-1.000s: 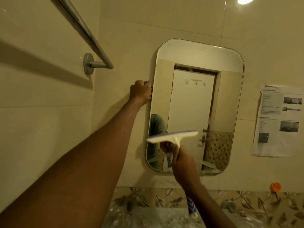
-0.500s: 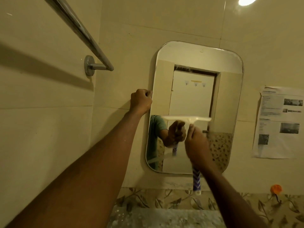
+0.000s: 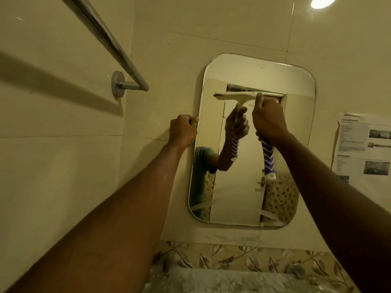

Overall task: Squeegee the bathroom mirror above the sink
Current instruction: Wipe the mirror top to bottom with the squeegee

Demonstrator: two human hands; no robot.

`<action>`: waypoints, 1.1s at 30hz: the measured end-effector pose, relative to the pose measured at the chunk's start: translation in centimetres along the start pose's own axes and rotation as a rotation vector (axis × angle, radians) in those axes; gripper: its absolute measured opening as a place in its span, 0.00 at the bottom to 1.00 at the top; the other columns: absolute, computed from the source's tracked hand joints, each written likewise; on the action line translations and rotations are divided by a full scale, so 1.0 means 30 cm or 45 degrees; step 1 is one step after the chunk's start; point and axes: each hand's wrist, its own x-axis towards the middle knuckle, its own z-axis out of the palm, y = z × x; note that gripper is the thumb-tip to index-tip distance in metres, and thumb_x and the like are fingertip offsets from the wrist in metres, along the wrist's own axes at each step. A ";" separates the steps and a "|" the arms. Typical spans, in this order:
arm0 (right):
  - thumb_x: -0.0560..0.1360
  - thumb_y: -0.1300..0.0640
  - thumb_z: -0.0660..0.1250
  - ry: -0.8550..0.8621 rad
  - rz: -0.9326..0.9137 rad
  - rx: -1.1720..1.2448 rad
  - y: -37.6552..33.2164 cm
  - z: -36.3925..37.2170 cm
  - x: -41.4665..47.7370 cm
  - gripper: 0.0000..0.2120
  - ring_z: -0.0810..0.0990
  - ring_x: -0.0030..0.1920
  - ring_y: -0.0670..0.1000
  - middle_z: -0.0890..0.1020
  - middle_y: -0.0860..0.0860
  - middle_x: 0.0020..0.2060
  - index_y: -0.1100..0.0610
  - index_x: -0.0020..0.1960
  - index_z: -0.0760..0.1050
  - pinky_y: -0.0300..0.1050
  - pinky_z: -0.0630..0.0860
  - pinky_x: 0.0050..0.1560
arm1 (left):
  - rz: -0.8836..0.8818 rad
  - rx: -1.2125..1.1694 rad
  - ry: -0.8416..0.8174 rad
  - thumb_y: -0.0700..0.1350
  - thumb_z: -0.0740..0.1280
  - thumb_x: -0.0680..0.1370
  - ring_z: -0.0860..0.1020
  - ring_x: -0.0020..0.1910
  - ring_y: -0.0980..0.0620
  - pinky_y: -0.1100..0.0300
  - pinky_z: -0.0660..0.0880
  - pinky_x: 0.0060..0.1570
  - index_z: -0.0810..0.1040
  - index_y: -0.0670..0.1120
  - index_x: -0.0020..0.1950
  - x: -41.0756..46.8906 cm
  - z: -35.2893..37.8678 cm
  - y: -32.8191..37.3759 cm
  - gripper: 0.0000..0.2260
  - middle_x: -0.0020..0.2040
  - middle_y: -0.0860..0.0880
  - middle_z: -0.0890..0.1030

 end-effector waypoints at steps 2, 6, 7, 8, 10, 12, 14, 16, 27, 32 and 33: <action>0.84 0.48 0.47 0.003 0.004 -0.019 0.015 0.020 0.010 0.20 0.73 0.24 0.43 0.73 0.48 0.29 0.53 0.38 0.68 0.31 0.68 0.21 | -0.007 0.003 -0.007 0.48 0.61 0.82 0.81 0.46 0.44 0.47 0.81 0.51 0.81 0.37 0.52 0.003 0.001 -0.002 0.15 0.49 0.39 0.83; 0.83 0.47 0.49 -0.084 0.064 0.005 0.145 0.115 -0.200 0.18 0.77 0.30 0.47 0.78 0.50 0.32 0.50 0.40 0.70 0.37 0.71 0.28 | -0.023 0.006 -0.013 0.48 0.62 0.81 0.82 0.47 0.40 0.46 0.81 0.50 0.81 0.38 0.49 0.011 0.003 -0.010 0.15 0.46 0.38 0.83; 0.83 0.48 0.49 -0.104 0.088 0.019 0.173 0.135 -0.279 0.17 0.78 0.32 0.47 0.78 0.50 0.33 0.50 0.41 0.70 0.36 0.71 0.29 | -0.029 0.012 -0.012 0.48 0.62 0.81 0.82 0.47 0.40 0.46 0.81 0.50 0.81 0.38 0.48 0.012 0.005 -0.011 0.15 0.46 0.38 0.83; 0.83 0.48 0.49 -0.128 0.114 0.009 0.192 0.147 -0.350 0.17 0.78 0.32 0.47 0.78 0.49 0.33 0.50 0.41 0.70 0.35 0.70 0.30 | -0.040 0.012 -0.016 0.48 0.62 0.81 0.82 0.47 0.40 0.46 0.81 0.50 0.81 0.38 0.48 0.013 0.005 -0.010 0.15 0.46 0.38 0.83; 0.83 0.47 0.49 -0.212 0.163 -0.060 0.202 0.145 -0.430 0.18 0.77 0.31 0.46 0.78 0.49 0.32 0.51 0.40 0.71 0.35 0.70 0.29 | -0.059 -0.004 -0.025 0.48 0.62 0.81 0.82 0.48 0.39 0.46 0.81 0.50 0.81 0.38 0.49 0.014 0.007 -0.008 0.15 0.48 0.38 0.83; 0.83 0.47 0.49 -0.292 0.207 -0.059 0.158 0.095 -0.391 0.19 0.76 0.28 0.44 0.77 0.50 0.32 0.52 0.40 0.71 0.35 0.70 0.25 | -0.073 -0.009 -0.028 0.48 0.62 0.81 0.82 0.48 0.39 0.46 0.81 0.51 0.82 0.38 0.50 0.015 0.005 -0.005 0.15 0.48 0.37 0.83; 0.83 0.48 0.51 -0.241 0.160 -0.003 0.100 0.031 -0.250 0.18 0.74 0.26 0.45 0.76 0.51 0.31 0.53 0.39 0.71 0.37 0.72 0.24 | -0.065 0.004 -0.028 0.48 0.62 0.81 0.82 0.49 0.39 0.46 0.81 0.51 0.81 0.38 0.50 0.018 0.003 -0.007 0.15 0.49 0.38 0.83; 0.83 0.48 0.51 -0.099 0.040 0.008 0.026 -0.021 -0.054 0.19 0.74 0.25 0.46 0.75 0.50 0.29 0.54 0.38 0.70 0.39 0.74 0.26 | -0.060 -0.006 -0.024 0.47 0.62 0.81 0.82 0.50 0.40 0.46 0.81 0.52 0.82 0.39 0.53 0.020 0.007 -0.010 0.14 0.51 0.38 0.83; 0.83 0.46 0.49 -0.248 0.096 0.007 0.055 0.053 -0.164 0.20 0.75 0.28 0.46 0.78 0.52 0.32 0.53 0.40 0.71 0.38 0.74 0.27 | -0.093 -0.063 -0.027 0.49 0.65 0.80 0.83 0.49 0.41 0.47 0.81 0.52 0.83 0.41 0.53 0.048 0.013 -0.035 0.13 0.49 0.39 0.85; 0.83 0.46 0.48 -0.350 0.148 -0.073 0.125 0.128 -0.409 0.19 0.78 0.32 0.46 0.79 0.51 0.34 0.51 0.40 0.71 0.42 0.78 0.36 | -0.103 -0.054 -0.041 0.49 0.65 0.80 0.83 0.49 0.41 0.46 0.81 0.52 0.83 0.41 0.51 0.043 0.011 -0.031 0.13 0.49 0.39 0.84; 0.83 0.46 0.49 -0.381 0.172 -0.088 0.122 0.119 -0.407 0.19 0.77 0.31 0.46 0.79 0.51 0.34 0.51 0.41 0.72 0.41 0.78 0.34 | -0.101 -0.056 -0.037 0.50 0.64 0.80 0.83 0.49 0.41 0.46 0.81 0.52 0.83 0.40 0.51 0.039 0.013 -0.032 0.14 0.49 0.39 0.84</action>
